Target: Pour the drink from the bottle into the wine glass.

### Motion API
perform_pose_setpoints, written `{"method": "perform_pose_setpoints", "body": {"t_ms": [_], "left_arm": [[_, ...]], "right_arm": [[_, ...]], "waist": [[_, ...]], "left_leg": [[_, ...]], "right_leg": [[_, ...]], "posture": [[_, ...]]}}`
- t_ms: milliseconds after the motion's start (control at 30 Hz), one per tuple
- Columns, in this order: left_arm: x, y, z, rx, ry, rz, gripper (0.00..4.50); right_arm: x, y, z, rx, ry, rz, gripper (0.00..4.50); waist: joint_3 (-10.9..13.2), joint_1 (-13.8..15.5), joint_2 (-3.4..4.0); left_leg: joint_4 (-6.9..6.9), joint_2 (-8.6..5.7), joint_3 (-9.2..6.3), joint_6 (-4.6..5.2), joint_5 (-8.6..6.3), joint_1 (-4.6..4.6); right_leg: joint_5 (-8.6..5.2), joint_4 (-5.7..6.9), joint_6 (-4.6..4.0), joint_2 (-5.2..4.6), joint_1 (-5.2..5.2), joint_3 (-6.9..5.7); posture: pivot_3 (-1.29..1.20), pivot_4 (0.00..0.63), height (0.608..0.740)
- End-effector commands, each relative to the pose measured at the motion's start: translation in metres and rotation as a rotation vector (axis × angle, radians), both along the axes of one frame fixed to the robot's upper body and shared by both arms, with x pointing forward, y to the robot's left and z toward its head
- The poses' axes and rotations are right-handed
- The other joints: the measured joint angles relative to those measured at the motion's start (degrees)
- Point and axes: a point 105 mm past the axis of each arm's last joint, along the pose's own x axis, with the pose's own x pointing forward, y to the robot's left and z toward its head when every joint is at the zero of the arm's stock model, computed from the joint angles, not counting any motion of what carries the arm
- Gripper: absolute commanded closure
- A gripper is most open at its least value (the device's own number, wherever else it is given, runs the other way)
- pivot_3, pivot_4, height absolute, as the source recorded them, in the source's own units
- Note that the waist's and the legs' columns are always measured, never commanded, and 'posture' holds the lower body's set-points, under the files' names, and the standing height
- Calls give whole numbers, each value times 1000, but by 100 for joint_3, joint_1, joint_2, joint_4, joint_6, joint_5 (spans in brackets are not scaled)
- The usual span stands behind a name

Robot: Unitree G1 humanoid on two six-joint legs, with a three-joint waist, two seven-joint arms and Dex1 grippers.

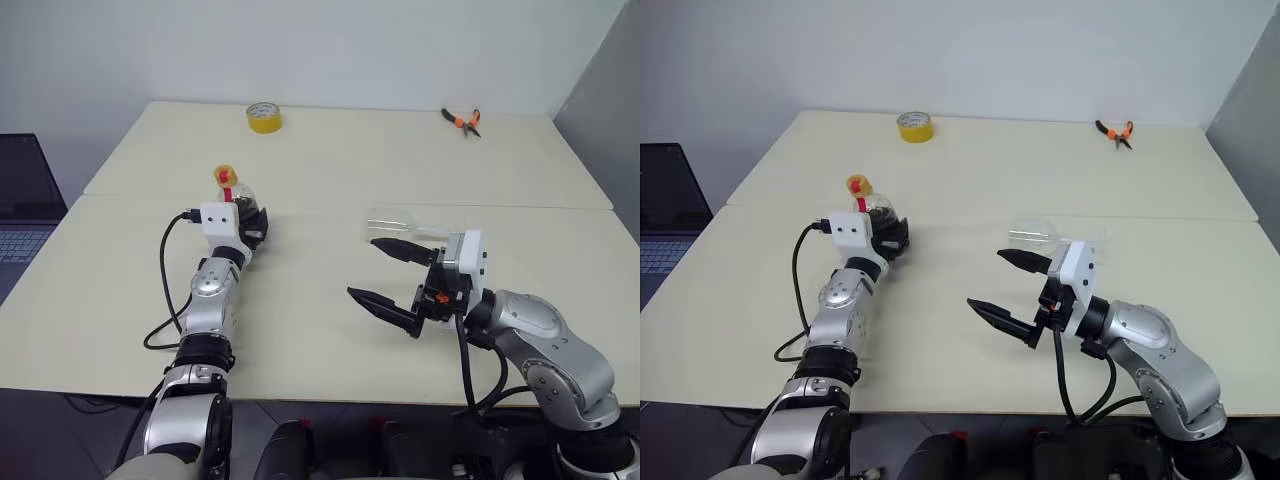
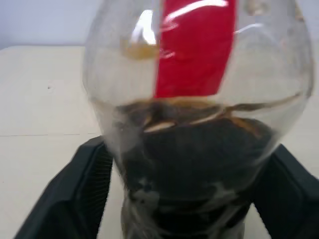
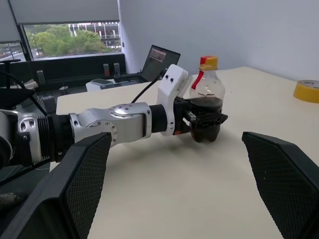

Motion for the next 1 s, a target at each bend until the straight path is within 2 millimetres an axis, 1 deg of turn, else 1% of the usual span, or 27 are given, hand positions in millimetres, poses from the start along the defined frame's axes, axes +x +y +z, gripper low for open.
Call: {"method": "perform_pose_setpoints", "body": {"t_ms": [33, 133, 167, 267, 367, 433, 467, 533, 633, 733, 833, 933, 1000], "left_arm": [[3, -3, 17, 13, -64, -24, 1881], [2, -3, 19, 6, -69, -28, 2480], [1, -3, 19, 4, -72, -28, 2596], [-2, -3, 21, -2, -81, -37, 2658], [-9, -12, 28, -4, -107, -100, 2659], [-17, -27, 34, -4, -120, -184, 2659], [-20, -30, 36, -4, -120, -206, 2663], [-29, -44, 38, -4, -114, -298, 2677], [-53, -77, 41, 18, -101, -526, 2681], [-80, -107, 36, 95, -76, -739, 2682], [-97, -125, 32, 138, -52, -866, 2682], [-107, -135, 29, 148, -34, -941, 2682], [-113, -142, 25, 161, -17, -996, 2682]], "right_arm": [[-3, 3, 7, 13, -33, 4, 0], [-3, 3, 7, 15, -33, -2, 0], [-3, 3, 7, 16, -34, -5, 0], [-2, 2, 7, 19, -36, -14, 0], [-2, 1, 9, 25, -36, -26, 0], [-3, -1, 9, 21, -40, -33, 0], [-3, -2, 10, 19, -41, -35, 0], [-5, -3, 9, 13, -39, -37, 0], [-9, -9, 6, -19, -56, -62, 0], [-13, -13, 5, -44, -76, -82, 0], [-19, -14, 4, -57, -47, -53, 0], [-24, -14, 5, -62, -22, -27, 0], [-23, -12, 9, -51, -18, -31, 0]], "waist": [[0, 2, 0], [1, 4, -2], [2, 4, -3], [2, 4, -4], [4, -2, -7], [7, -1, -11], [7, 1, -12], [8, 3, -13], [8, 1, -13], [8, 1, -11], [9, 1, -10], [9, 0, -10], [9, -10, -10]], "left_leg": [[0, 0, 0, 0, 0, 0], [1, -1, 0, 0, 0, -1], [1, -1, 0, 0, 0, -1], [1, -1, 0, 0, 0, -1], [0, 0, 0, -1, 0, -2], [0, 1, 0, -1, 1, -3], [0, 1, 0, -2, 1, -4], [2, 1, 0, -2, 1, -5], [2, 0, 0, -2, 1, -4], [0, 1, 0, -4, 2, -4], [0, 2, 0, -2, 1, -1], [-1, 4, -1, 0, 1, 2], [-1, 4, -1, 0, 0, 1]], "right_leg": [[0, 0, 0, 0, 0, -1], [0, -1, 0, -1, 0, 0], [0, -1, 0, -1, 0, -1], [0, 0, 0, -1, 0, -1], [0, 0, 0, -1, -1, 0], [0, -1, 0, -1, -3, 1], [0, -1, 0, -1, -3, 1], [0, 0, -1, -2, -3, 0], [0, -1, -1, -2, -1, 1], [0, -4, -1, -2, -1, 3], [0, -1, -1, 0, 1, 3], [0, 1, -1, 3, 1, 2], [0, 0, -1, 4, 1, 3]], "posture": [[0, 150, 740], [0, 150, 740], [0, 150, 740], [0, 150, 740], [0, 150, 740], [0, 150, 740], [0, 150, 740], [0, 150, 740], [0, 150, 740], [0, 150, 740], [0, 150, 740], [0, 150, 740], [0, 150, 740]]}}
